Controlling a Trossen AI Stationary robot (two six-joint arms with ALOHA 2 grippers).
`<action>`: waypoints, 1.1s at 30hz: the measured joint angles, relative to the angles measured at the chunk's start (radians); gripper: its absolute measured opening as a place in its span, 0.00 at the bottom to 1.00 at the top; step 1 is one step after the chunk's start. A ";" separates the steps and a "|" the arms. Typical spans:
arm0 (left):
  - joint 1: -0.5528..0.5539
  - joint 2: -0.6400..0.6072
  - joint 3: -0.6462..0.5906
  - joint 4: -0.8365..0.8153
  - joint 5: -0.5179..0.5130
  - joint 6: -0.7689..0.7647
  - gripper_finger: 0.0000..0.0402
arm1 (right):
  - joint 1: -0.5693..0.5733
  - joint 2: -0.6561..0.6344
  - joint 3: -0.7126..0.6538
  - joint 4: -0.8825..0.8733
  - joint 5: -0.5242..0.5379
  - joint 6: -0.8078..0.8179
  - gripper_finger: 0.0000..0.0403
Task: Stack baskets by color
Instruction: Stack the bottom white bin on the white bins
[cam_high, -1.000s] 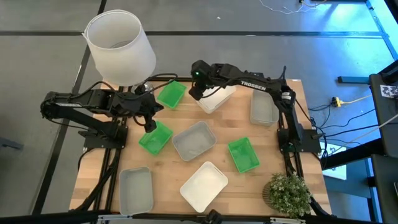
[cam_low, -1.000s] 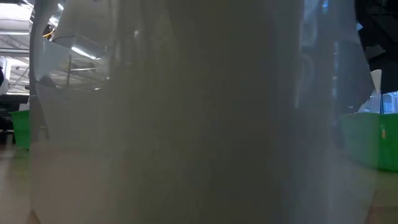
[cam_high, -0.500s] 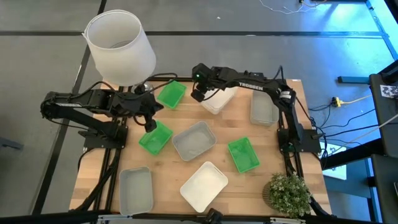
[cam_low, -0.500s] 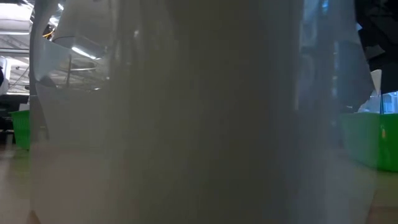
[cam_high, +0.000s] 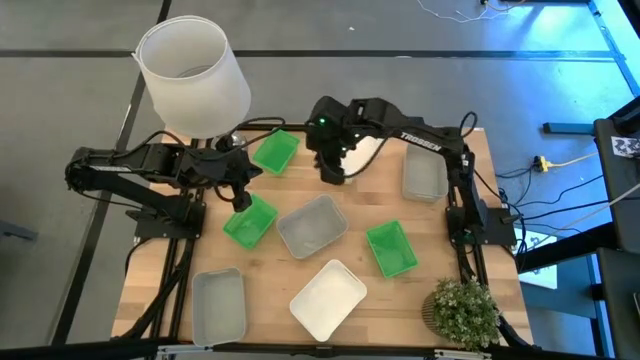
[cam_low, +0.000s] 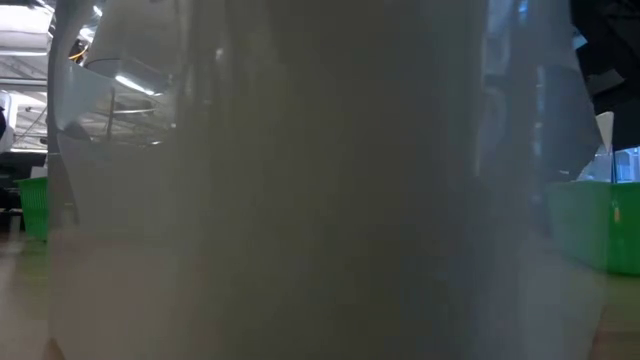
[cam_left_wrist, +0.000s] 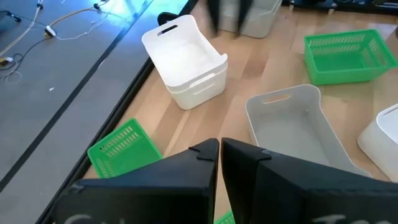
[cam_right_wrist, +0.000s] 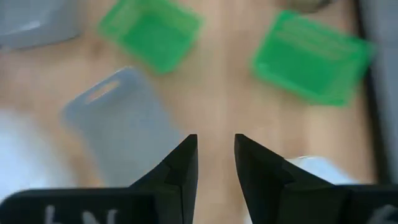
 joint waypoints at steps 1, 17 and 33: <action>0.000 0.000 0.000 -0.003 0.000 0.006 0.03 | 0.002 -0.001 0.015 -0.042 -0.041 -0.008 0.26; -0.009 -0.001 0.000 -0.013 0.040 0.078 0.03 | 0.160 -0.141 0.009 -0.294 -0.349 -0.111 0.26; -0.103 -0.035 0.001 -0.032 0.278 0.199 0.03 | 0.482 -0.171 0.008 -0.283 0.003 0.659 0.26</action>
